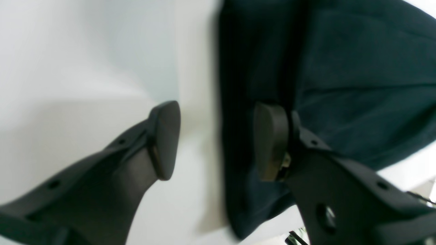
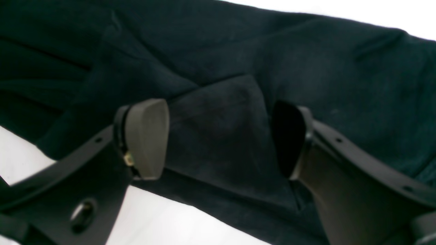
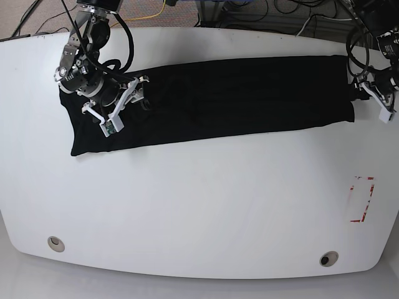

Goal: Layout the t-shirt on the table in an organized manner, then fold the t-shirt properly
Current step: 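Move the left gripper along the band edge and grasp the other corner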

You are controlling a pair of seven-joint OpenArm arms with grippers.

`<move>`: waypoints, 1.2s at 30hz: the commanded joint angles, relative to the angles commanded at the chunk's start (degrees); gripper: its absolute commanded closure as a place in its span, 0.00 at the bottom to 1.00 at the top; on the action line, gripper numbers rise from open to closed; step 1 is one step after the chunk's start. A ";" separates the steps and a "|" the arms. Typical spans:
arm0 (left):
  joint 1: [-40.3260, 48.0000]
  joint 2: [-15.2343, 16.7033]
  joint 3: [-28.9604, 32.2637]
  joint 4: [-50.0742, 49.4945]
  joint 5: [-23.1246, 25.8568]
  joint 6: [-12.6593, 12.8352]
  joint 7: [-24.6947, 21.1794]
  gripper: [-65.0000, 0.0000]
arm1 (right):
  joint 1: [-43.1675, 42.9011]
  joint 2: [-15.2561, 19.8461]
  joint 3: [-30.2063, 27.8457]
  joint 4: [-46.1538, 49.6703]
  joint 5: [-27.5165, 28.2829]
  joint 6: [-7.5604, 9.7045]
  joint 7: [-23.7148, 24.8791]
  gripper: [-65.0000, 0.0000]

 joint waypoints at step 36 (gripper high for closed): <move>-0.26 0.00 10.99 0.00 -2.37 0.00 -4.31 1.00 | 0.00 0.00 0.18 -0.09 0.00 0.00 0.00 0.30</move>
